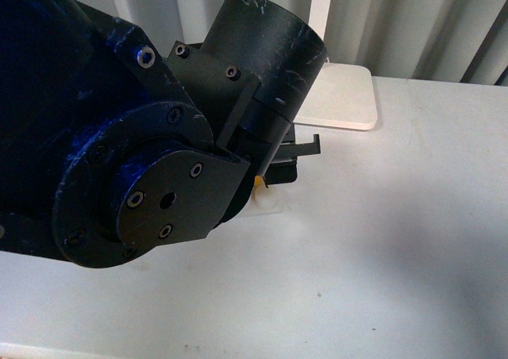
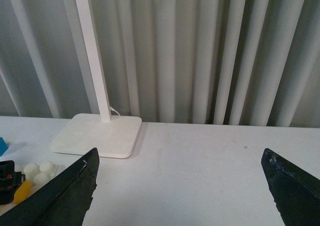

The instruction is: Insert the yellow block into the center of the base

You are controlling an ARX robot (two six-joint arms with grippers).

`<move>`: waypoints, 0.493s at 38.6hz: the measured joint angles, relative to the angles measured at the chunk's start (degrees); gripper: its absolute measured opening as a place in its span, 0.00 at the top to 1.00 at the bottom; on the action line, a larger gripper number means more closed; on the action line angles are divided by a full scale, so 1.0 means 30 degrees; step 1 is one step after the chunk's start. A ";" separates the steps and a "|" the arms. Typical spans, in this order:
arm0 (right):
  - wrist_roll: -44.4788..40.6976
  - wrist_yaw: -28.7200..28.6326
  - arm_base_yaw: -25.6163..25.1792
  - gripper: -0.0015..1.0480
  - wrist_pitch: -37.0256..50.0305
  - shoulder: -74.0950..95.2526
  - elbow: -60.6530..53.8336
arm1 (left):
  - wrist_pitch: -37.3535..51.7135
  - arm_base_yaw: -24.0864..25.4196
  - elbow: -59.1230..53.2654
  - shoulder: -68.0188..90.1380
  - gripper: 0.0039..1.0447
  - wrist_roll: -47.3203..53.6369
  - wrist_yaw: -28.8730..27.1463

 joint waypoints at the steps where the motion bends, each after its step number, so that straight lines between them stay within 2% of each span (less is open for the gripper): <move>1: 0.0000 0.0000 0.0000 0.09 0.0000 0.0000 0.0000 | 0.0022 0.0000 0.0007 0.0015 0.38 0.0000 0.0000; 19: 0.0000 0.0000 0.0000 0.09 0.0000 0.0000 0.0000 | -0.0102 0.0029 0.0058 0.0095 0.38 -0.0058 -0.0240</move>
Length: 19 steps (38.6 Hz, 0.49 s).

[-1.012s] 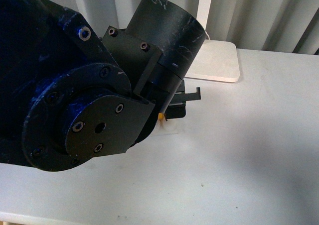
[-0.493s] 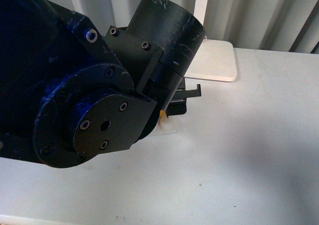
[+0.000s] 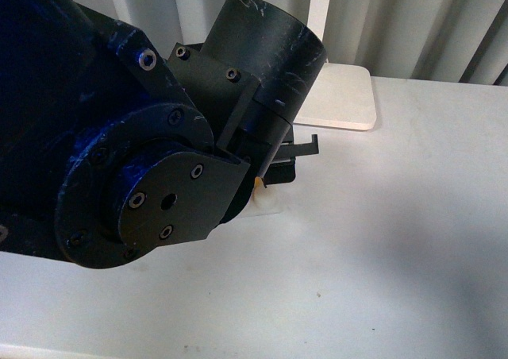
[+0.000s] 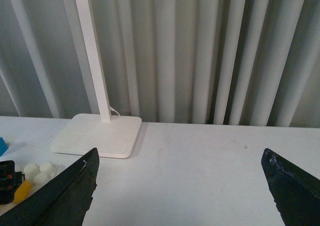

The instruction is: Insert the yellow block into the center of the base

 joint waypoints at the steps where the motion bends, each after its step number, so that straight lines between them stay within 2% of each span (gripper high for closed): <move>1: 0.0000 0.0000 0.0000 0.09 0.0000 0.0000 0.0000 | -0.0036 0.0000 0.0000 0.0000 0.38 0.0000 -0.0029; 19: 0.0000 0.0000 0.0000 0.09 0.0000 0.0000 0.0000 | -0.0124 0.0168 -0.0007 0.0022 0.38 -0.0007 -0.0146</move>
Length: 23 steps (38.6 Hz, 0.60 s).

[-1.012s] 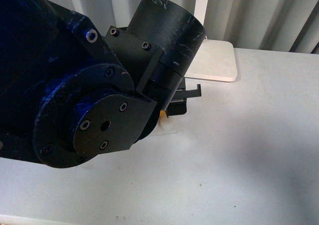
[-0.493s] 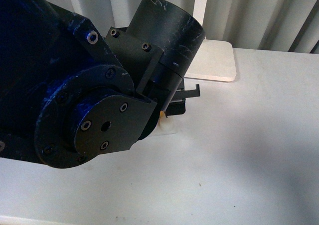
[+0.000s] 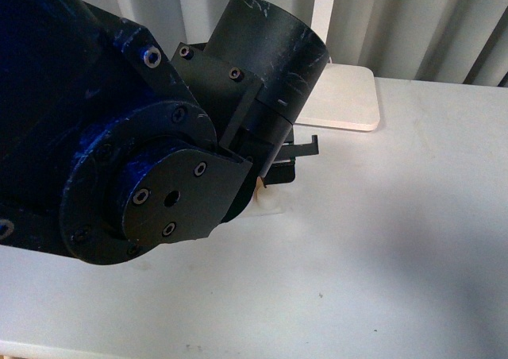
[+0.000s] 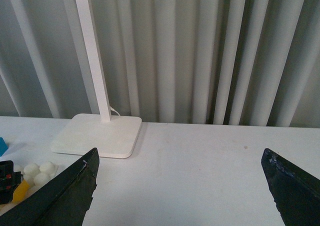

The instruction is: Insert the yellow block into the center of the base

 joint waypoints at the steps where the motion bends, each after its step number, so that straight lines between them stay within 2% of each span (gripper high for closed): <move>1: 0.0000 0.0000 0.0000 0.09 0.0000 0.0000 0.0000 | 0.0000 0.0022 0.0000 0.0000 0.38 0.0000 -0.0015; 23: 0.0000 0.0000 0.0000 0.09 0.0000 0.0000 0.0000 | 0.0007 0.0576 0.0379 0.0576 0.38 -0.0015 0.0226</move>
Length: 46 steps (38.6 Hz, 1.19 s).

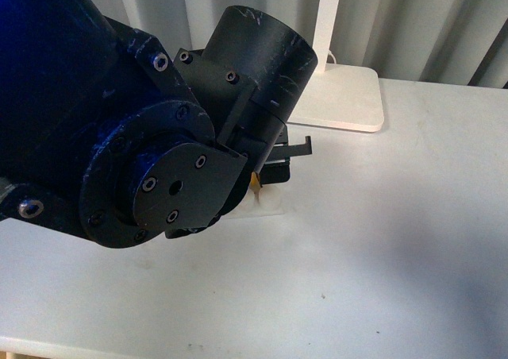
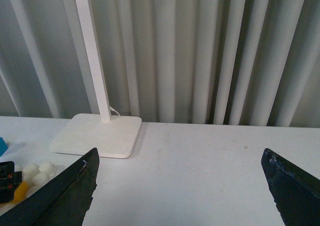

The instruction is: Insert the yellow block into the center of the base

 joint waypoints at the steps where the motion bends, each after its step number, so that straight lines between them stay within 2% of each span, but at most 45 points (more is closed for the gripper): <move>1: 0.0000 0.0000 0.0000 0.09 0.0000 0.0000 0.0000 | -0.0007 -0.0007 0.0000 0.0007 0.38 0.0000 -0.0007; 12: 0.0000 0.0000 0.0000 0.09 0.0000 0.0000 0.0000 | 0.0073 -0.0131 0.0087 0.0430 0.38 -0.0226 -0.0087; 32: 0.0000 0.0000 0.0000 0.09 0.0000 0.0000 0.0000 | 0.1253 -0.0634 0.0168 0.1778 0.38 -0.0131 -0.1326; 46: 0.0000 0.0000 0.0000 0.09 0.0000 0.0000 0.0000 | 0.1821 -0.0554 -0.0109 0.1676 0.38 -0.0058 -0.1348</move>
